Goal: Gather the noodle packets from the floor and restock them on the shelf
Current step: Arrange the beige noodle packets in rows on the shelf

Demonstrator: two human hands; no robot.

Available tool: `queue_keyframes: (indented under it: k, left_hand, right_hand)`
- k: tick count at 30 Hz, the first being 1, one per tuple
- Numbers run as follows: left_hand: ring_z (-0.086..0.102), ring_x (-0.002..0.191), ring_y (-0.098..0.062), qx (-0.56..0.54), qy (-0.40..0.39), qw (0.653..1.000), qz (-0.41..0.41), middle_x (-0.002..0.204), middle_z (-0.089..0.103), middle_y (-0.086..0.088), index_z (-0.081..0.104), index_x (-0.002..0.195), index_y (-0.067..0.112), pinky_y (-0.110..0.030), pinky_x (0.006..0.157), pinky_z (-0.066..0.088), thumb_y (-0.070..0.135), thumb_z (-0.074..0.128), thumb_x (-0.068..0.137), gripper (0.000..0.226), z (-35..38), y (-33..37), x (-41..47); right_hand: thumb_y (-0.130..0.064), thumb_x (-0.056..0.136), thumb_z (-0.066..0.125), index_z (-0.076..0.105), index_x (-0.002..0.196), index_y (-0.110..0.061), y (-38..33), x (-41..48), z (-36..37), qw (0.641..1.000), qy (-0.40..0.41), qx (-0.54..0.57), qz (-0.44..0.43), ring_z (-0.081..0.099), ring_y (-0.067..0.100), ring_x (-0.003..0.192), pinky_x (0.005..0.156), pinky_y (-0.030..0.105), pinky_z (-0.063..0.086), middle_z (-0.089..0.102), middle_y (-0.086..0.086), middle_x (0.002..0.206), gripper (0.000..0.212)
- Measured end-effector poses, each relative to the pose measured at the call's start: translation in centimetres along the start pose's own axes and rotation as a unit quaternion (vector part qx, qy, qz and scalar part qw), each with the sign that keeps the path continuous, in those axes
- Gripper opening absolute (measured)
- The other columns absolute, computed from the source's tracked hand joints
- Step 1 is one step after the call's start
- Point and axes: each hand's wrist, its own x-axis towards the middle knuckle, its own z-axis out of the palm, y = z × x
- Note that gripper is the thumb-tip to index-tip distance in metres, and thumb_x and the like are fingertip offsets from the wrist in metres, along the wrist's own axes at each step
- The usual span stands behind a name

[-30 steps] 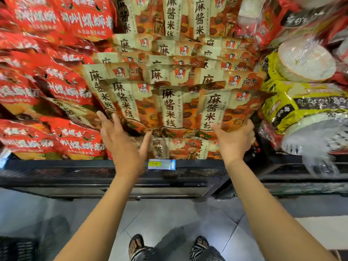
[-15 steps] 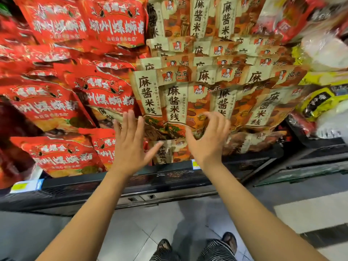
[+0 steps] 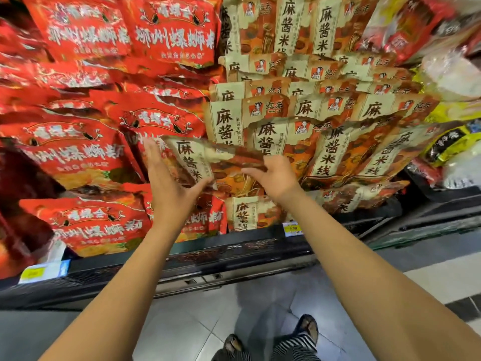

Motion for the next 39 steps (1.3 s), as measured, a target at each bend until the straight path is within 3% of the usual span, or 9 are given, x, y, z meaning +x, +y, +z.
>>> queue_keyframes:
  k: [2,5,10,14,19,22,27,32,39]
  left_hand:
    - [0.037,0.142,-0.023,-0.038,-0.034,0.998,-0.036,0.155,0.035,-0.011,0.017,0.154,0.012,-0.041,0.117,0.034,0.043,0.089,0.065,0.118,0.8,0.5,0.3]
    - [0.062,0.101,-0.001,-0.07,-0.175,0.98,-0.065,0.119,0.064,0.007,0.047,0.131,0.015,-0.019,0.086,0.054,0.03,0.09,0.067,0.078,2.0,1.4,0.6]
    - [0.067,0.082,-0.005,-0.027,-0.239,0.969,-0.056,0.094,0.068,0.012,0.058,0.106,0.018,-0.021,0.066,0.056,0.026,0.092,0.065,0.054,3.1,2.0,3.1]
    - [0.06,0.068,-0.012,0.045,-0.236,0.97,-0.032,0.08,0.065,0.006,0.06,0.084,0.013,-0.015,0.053,0.042,0.025,0.09,0.069,0.035,4.4,3.3,3.9]
    - [0.027,0.048,-0.008,0.068,-0.172,0.981,-0.058,0.052,0.036,0.003,0.031,0.055,0.016,-0.022,0.042,0.021,0.029,0.084,0.075,0.058,5.4,4.8,4.6]
    - [0.04,0.044,-0.017,0.071,-0.147,0.986,-0.036,0.049,0.05,-0.008,0.046,0.05,0.006,-0.019,0.041,0.027,0.026,0.082,0.08,0.051,5.9,5.2,5.1]
    - [0.066,0.071,-0.013,0.028,-0.089,0.996,-0.001,0.081,0.075,-0.014,0.076,0.079,-0.004,-0.021,0.055,0.037,0.02,0.082,0.08,0.025,6.6,4.9,4.8]
    - [0.073,0.085,-0.023,0.015,-0.144,0.988,-0.046,0.091,0.076,-0.011,0.074,0.089,-0.002,-0.04,0.068,0.059,0.027,0.084,0.076,0.034,6.7,2.9,3.8]
    - [0.062,0.103,-0.017,-0.061,-0.176,0.975,-0.124,0.11,0.066,0.001,0.052,0.122,0.011,-0.029,0.084,0.051,0.028,0.091,0.066,0.071,4.5,3.7,4.2]
  right_hand:
    - [-0.021,0.087,0.074,0.063,0.064,-0.013,1.3,0.2,-1.1,0.998,0.029,0.047,0.037,0.056,0.016,0.054,0.056,0.027,0.048,0.064,-0.007,0.058,0.026]
    - [-0.029,0.081,0.079,0.044,0.056,0.003,3.3,-0.1,-1.4,0.995,0.084,0.048,0.022,0.04,0.02,0.054,0.054,0.038,0.036,0.045,0.007,0.056,0.053]
    - [-0.033,0.075,0.084,0.049,0.068,-0.014,4.0,-0.2,-1.4,0.993,0.047,-0.083,0.075,0.057,0.026,0.069,0.063,0.039,0.05,0.061,0.008,0.074,0.04]
    - [-0.038,0.082,0.078,0.034,0.06,-0.016,3.6,1.5,-1.6,0.974,0.02,-0.178,0.138,0.033,0.013,0.052,0.047,0.03,0.025,0.037,-0.001,0.06,0.054]
    - [-0.038,0.087,0.072,0.032,0.049,-0.014,3.5,3.7,-2.4,0.965,0.032,-0.241,0.097,0.029,0.015,0.043,0.043,0.03,0.02,0.032,0.001,0.049,0.061]
    - [-0.034,0.092,0.067,0.031,0.048,-0.013,3.0,4.7,-2.5,0.96,0.049,-0.264,0.074,0.031,0.016,0.043,0.043,0.03,0.019,0.032,0.002,0.048,0.061]
    - [-0.03,0.095,0.063,0.032,0.051,-0.015,3.1,5.7,-2.1,0.963,0.077,-0.253,0.061,0.044,0.024,0.06,0.045,0.03,0.022,0.036,0.0,0.052,0.056]
    - [-0.029,0.096,0.062,0.033,0.053,-0.014,4.4,4.3,-0.9,0.974,0.046,-0.205,0.086,0.045,0.024,0.07,0.062,0.029,0.028,0.035,0.002,0.057,0.054]
    - [-0.035,0.089,0.07,0.041,0.063,-0.014,4.4,3.2,-0.5,0.978,0.056,-0.178,0.092,0.048,0.023,0.074,0.063,0.031,0.038,0.048,0.004,0.069,0.044]
